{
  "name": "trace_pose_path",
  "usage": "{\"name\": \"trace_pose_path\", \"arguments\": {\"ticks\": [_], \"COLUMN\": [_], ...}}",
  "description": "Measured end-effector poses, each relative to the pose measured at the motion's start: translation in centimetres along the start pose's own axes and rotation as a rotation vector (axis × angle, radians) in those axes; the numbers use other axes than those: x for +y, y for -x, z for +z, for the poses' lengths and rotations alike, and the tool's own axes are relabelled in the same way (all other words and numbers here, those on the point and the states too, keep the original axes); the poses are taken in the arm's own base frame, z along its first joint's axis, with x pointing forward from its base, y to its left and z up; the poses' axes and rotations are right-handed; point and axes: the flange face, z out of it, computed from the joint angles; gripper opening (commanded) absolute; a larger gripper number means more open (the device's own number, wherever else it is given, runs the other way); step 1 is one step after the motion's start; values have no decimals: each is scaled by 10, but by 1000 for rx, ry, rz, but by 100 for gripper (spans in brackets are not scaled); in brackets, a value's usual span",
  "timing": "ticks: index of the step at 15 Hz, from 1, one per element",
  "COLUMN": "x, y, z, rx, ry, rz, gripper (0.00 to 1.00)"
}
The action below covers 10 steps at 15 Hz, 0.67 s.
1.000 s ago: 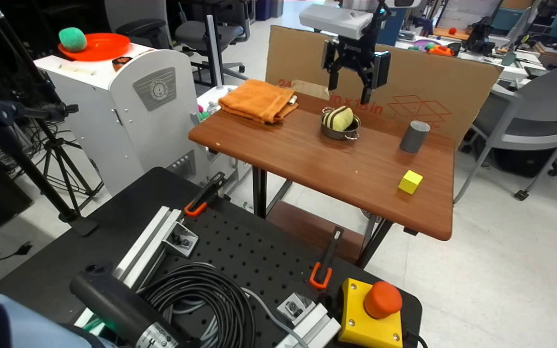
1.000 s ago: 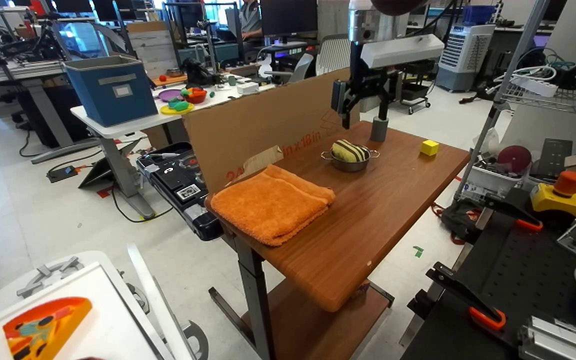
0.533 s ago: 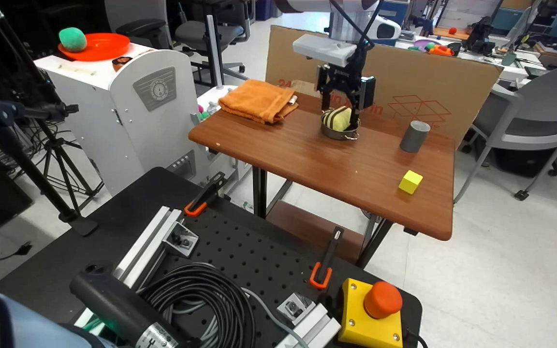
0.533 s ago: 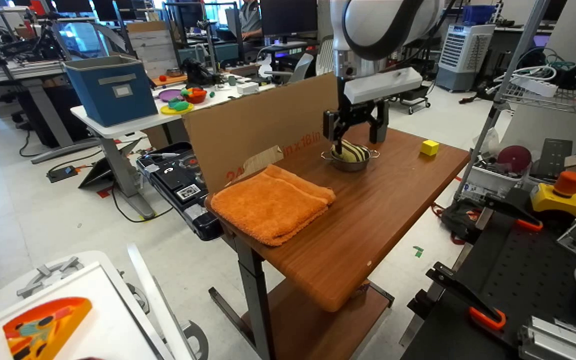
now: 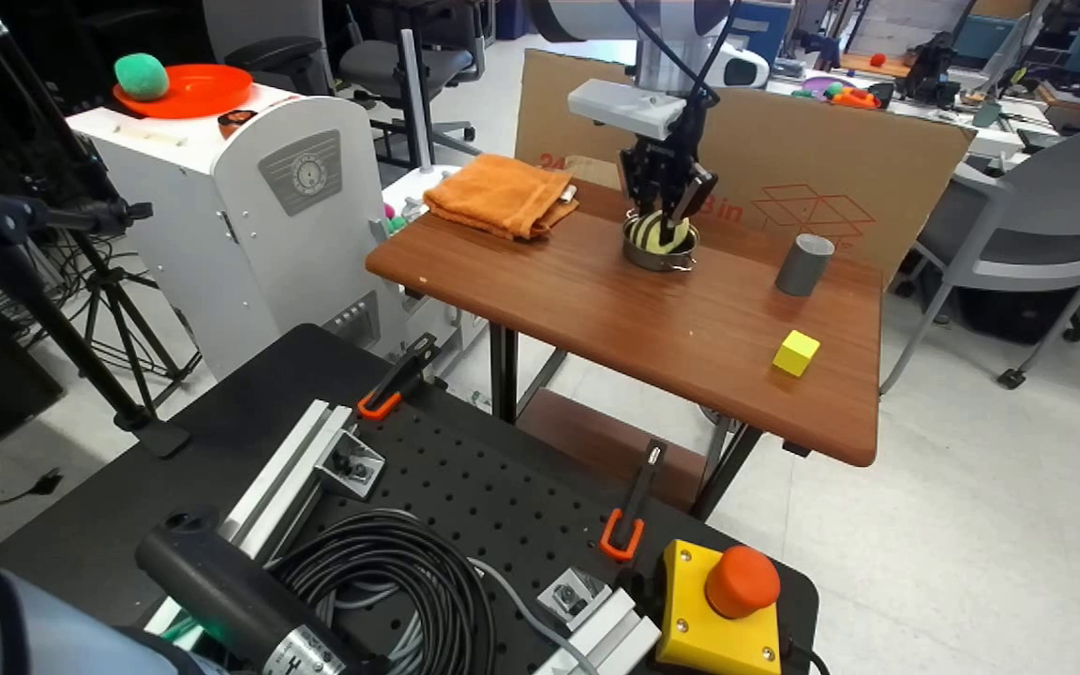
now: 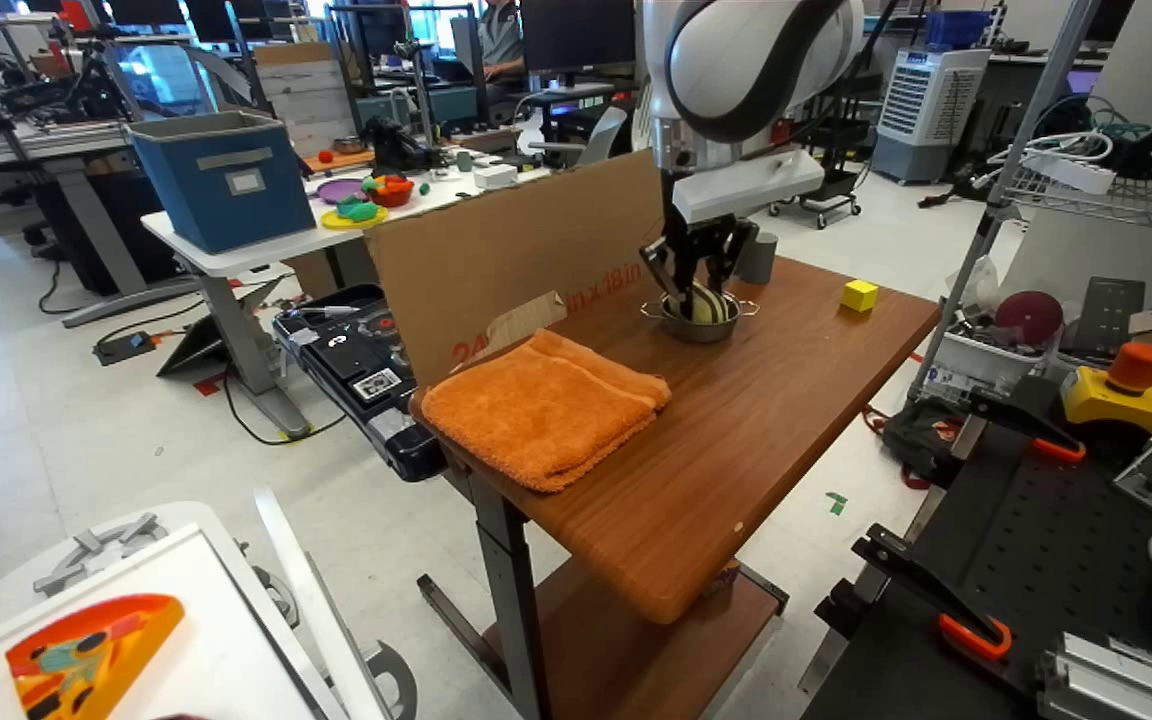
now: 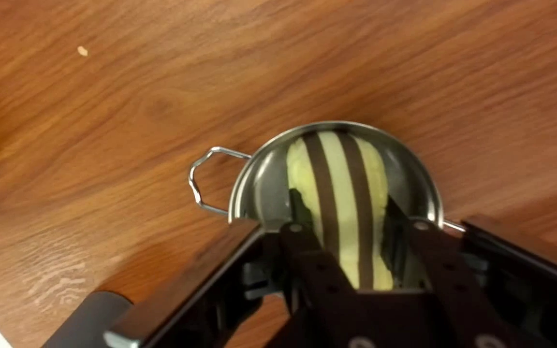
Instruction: Remove the yellow object from the silver bowl and put it on the table
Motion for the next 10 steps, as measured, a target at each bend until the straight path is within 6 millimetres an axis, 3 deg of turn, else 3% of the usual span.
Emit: {"name": "trace_pose_path", "arguments": {"ticks": [2,4,7,10], "x": [-1,0,5,5], "y": [-2,-3,1,21], "z": [-4,-13,-42,-73], "rx": [7,18,42,44], "ry": [-3,-10,-26,-56], "rz": [1,2,-2,-38], "gripper": [1,4,3,3]}}
